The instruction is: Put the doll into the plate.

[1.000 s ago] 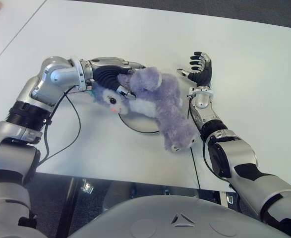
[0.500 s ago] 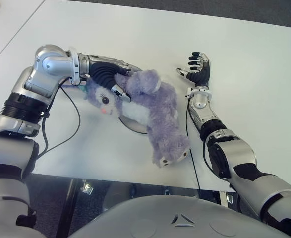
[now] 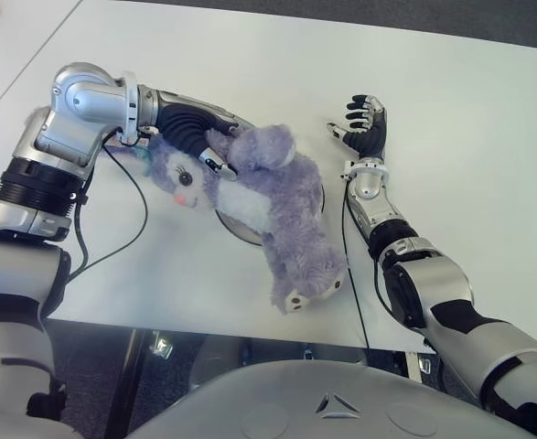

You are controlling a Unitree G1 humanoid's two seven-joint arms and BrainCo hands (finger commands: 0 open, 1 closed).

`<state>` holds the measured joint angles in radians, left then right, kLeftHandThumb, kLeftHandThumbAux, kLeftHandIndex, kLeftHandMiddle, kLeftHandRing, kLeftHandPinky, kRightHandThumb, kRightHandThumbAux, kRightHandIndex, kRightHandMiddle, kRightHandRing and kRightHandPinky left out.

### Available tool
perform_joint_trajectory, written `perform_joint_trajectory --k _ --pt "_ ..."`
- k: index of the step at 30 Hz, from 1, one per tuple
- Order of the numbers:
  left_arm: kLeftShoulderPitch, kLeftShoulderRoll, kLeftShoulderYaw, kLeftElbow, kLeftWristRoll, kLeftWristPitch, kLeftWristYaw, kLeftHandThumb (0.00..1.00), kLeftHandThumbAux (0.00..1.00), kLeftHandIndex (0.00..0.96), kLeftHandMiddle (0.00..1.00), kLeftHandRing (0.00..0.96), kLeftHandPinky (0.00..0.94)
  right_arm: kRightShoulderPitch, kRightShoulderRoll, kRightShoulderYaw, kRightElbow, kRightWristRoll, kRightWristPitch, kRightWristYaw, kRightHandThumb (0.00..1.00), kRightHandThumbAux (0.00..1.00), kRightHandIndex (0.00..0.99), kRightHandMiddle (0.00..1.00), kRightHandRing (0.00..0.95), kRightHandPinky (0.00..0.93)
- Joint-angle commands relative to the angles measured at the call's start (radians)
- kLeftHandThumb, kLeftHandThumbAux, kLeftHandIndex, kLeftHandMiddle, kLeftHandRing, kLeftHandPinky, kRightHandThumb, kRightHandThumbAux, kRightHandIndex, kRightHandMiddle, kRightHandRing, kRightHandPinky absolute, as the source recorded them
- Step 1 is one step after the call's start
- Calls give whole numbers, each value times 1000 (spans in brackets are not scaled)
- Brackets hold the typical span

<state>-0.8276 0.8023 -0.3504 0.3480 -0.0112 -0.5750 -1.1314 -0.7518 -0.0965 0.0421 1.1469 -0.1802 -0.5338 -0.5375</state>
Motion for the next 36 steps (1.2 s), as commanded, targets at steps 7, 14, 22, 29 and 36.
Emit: perform_joint_trajectory --k 7,14,22,29,36 --pt "-31 -41 64 88 -59 -29 -35 250 301 0 0 0 0 333 68 47 189 -64 48 -32 180 998 294 373 407 422" --pt "-30 -56 89 114 -28 -80 21 244 310 0 0 0 0 334 66 56 191 -67 53 -28 155 998 294 375 408 428" --pt "-15 -88 144 131 -3 -102 124 269 289 0 0 0 0 336 67 62 191 -74 50 -42 160 998 299 380 417 423" --pt "9 -126 186 137 0 -107 215 318 291 0 0 0 0 337 70 65 192 -74 57 -43 257 998 293 380 415 394" --pt "29 -147 208 134 -3 -113 264 354 296 0 0 0 0 338 72 74 191 -82 47 -65 259 998 305 384 417 411"
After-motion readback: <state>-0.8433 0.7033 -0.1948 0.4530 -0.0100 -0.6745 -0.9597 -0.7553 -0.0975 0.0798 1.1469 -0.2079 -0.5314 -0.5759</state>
